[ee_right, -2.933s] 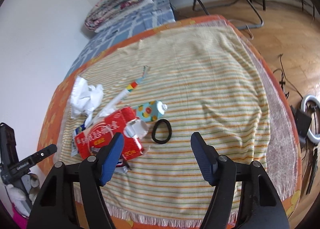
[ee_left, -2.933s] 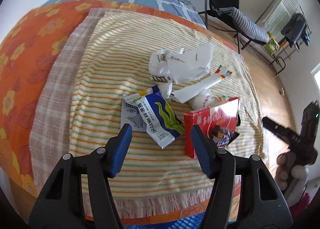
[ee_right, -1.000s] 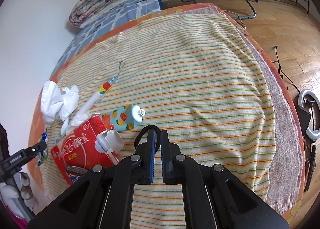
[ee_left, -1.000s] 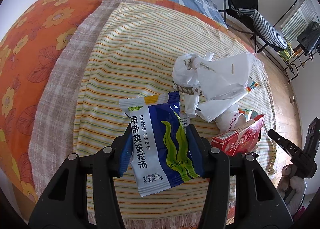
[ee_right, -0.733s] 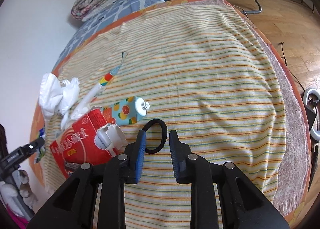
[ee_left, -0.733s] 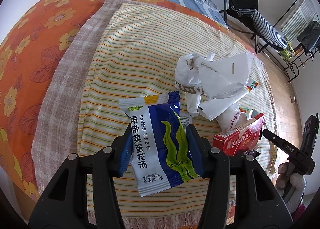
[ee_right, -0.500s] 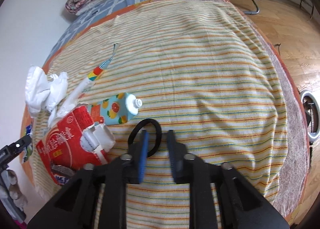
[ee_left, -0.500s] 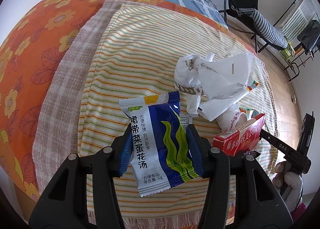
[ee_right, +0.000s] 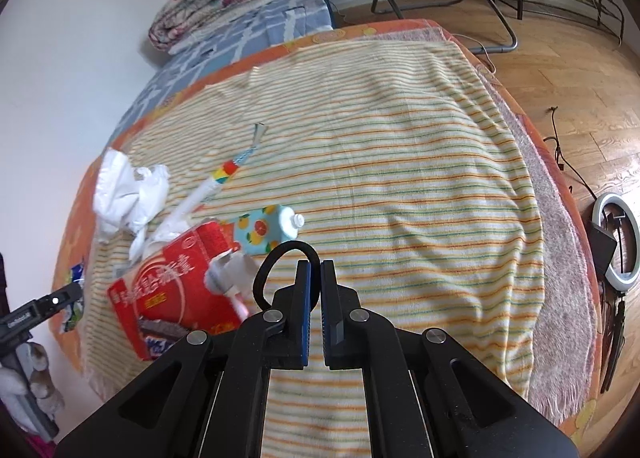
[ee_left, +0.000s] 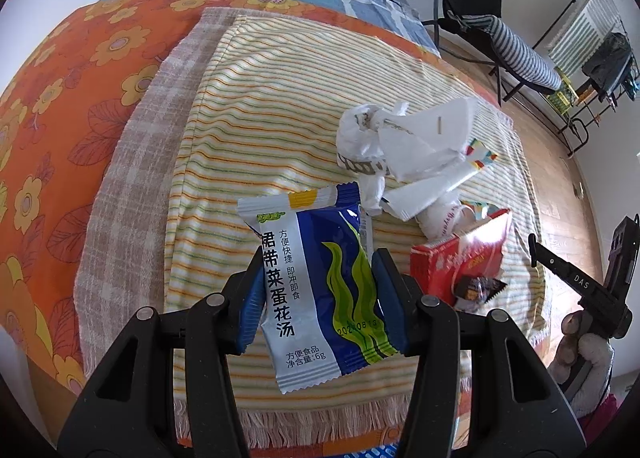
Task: Collect trash
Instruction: 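Grasp the black hair tie with the right tool while the left holds the packet, then carry both items over the blue basket and open both tools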
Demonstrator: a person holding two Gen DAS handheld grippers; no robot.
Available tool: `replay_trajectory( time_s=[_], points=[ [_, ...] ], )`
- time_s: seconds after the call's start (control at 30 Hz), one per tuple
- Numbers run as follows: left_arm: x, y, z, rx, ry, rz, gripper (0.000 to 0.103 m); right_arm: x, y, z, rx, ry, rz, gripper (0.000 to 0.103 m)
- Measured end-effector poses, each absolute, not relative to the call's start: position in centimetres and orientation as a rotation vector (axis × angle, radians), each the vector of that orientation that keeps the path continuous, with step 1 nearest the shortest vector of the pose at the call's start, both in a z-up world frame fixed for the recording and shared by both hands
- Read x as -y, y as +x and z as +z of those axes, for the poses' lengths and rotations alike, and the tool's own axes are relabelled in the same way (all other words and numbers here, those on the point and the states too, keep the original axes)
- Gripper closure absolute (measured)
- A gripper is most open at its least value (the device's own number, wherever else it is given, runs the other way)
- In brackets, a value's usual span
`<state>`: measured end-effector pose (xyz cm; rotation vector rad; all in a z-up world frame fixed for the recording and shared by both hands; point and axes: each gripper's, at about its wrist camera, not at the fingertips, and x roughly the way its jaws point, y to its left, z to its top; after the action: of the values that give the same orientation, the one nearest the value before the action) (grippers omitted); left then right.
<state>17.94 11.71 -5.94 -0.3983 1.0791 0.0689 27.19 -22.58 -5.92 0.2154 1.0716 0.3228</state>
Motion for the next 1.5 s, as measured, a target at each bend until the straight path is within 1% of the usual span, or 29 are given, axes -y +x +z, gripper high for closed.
replay_trajectory(
  time_s=[0.43, 0.63, 1.07, 1.5],
  points=[
    [-7.1, 11.8, -2.6, -1.025, -0.313, -0.049, 0.051, 21.9, 18.9, -1.4, -1.000, 0.157, 0.436, 0.100],
    [-4.6, 8.0, -2.8, -1.024, -0.281, -0.094, 0.051, 21.2, 14.3, -0.8, -0.993, 0.131, 0.491, 0.100],
    [-0.9, 0.6, -6.1, -1.077, -0.245, -0.161, 0.051, 19.4, 6.3, -2.0, -0.993, 0.027, 0.551, 0.100],
    [0.8, -2.6, -9.6, -1.157, -0.214, -0.187, 0.051, 18.5, 2.2, -5.7, -1.079, -0.003, 0.583, 0.100]
  ],
)
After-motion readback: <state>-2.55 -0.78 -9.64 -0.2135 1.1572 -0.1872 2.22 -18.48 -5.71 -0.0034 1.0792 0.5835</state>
